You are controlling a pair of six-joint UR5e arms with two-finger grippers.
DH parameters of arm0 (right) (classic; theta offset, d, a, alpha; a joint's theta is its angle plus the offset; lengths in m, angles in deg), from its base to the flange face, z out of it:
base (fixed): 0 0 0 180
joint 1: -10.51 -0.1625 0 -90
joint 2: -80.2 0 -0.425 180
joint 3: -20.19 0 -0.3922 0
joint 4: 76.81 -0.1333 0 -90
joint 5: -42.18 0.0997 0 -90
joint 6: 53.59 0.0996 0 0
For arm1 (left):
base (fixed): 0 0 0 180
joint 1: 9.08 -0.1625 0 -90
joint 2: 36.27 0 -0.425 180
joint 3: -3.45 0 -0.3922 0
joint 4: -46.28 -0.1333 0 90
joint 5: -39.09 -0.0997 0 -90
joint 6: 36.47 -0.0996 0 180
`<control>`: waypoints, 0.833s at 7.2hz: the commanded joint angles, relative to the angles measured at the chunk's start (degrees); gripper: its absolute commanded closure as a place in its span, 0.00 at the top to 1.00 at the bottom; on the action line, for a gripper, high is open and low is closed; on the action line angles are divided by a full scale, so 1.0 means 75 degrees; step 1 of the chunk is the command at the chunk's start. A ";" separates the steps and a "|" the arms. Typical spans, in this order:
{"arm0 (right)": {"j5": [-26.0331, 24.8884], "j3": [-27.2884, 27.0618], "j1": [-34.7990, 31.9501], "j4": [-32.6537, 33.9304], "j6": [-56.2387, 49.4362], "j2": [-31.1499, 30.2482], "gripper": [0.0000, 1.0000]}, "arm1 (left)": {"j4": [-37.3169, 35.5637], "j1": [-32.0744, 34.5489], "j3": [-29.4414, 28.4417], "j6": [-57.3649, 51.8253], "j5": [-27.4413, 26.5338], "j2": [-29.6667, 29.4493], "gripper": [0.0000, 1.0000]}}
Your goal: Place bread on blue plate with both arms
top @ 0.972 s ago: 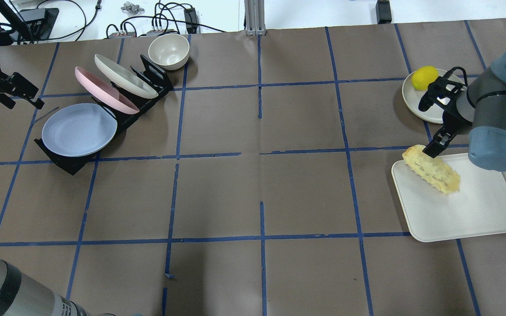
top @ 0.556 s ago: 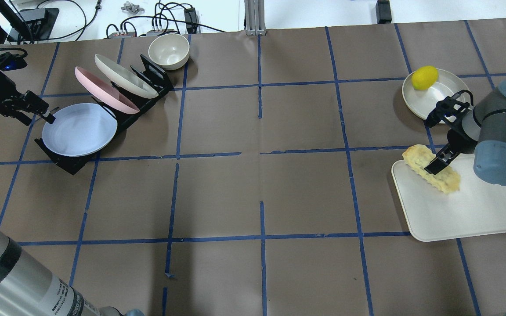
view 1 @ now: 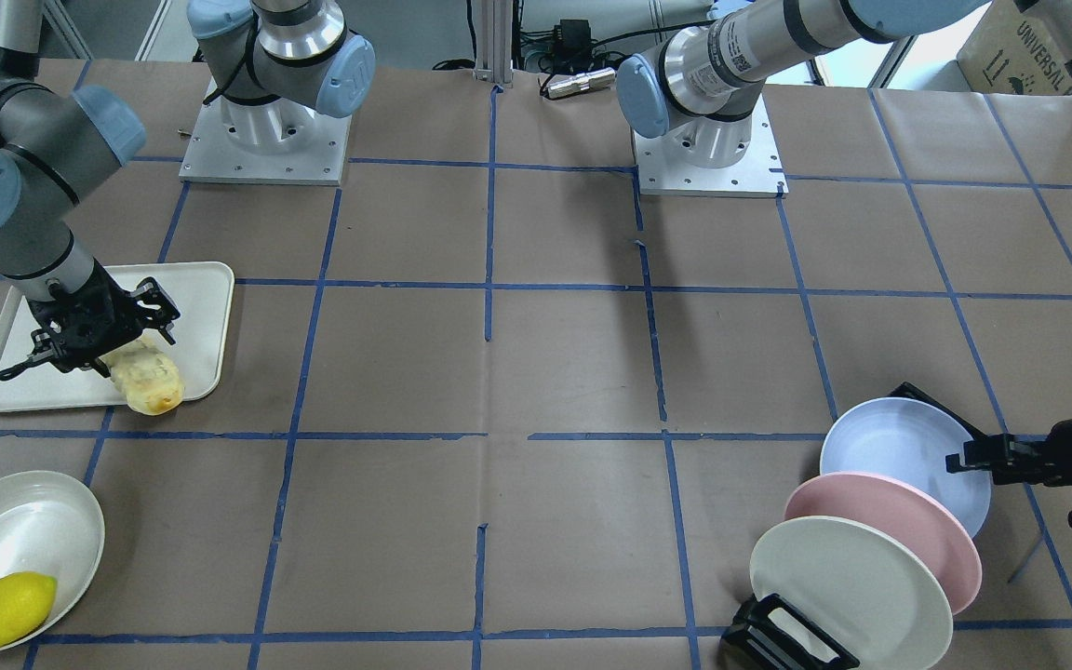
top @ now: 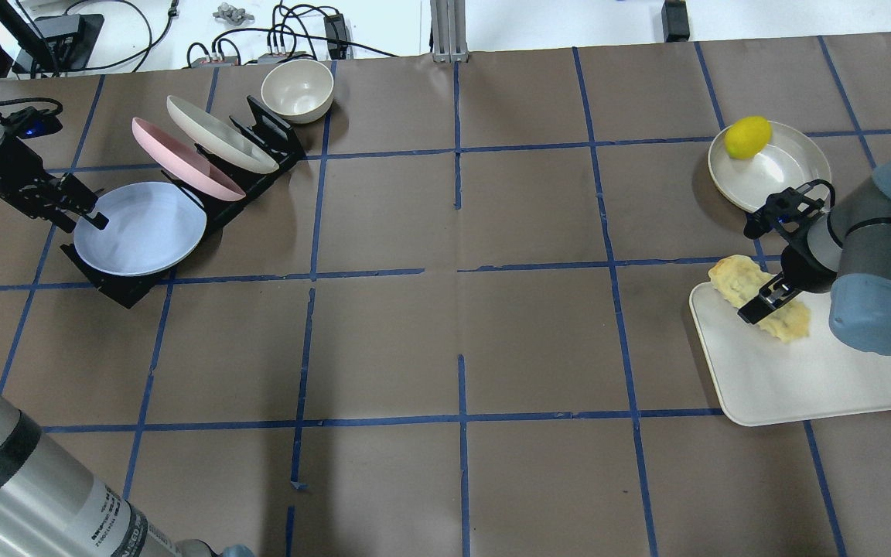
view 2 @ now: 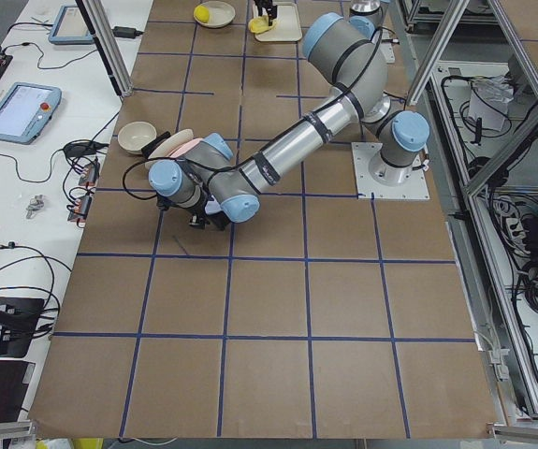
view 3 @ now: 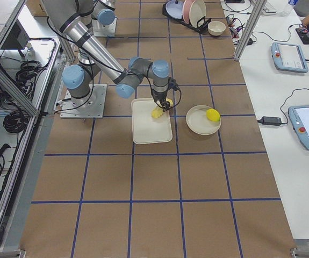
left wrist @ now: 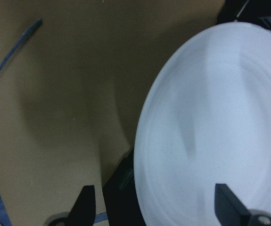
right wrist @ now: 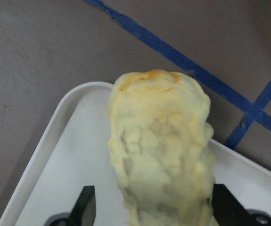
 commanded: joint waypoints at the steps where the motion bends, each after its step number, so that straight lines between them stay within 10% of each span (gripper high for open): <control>1: -0.0005 -0.0020 0.0000 -0.0018 0.0528 -0.0069 0.17 | -0.0001 0.0001 -0.0013 0.0025 0.0119 -0.0019 0.29; 6: -0.0028 0.0598 -0.0186 -0.1360 0.1652 -0.0689 0.04 | 0.0511 0.0013 -0.0188 0.0224 -0.0068 0.0494 0.08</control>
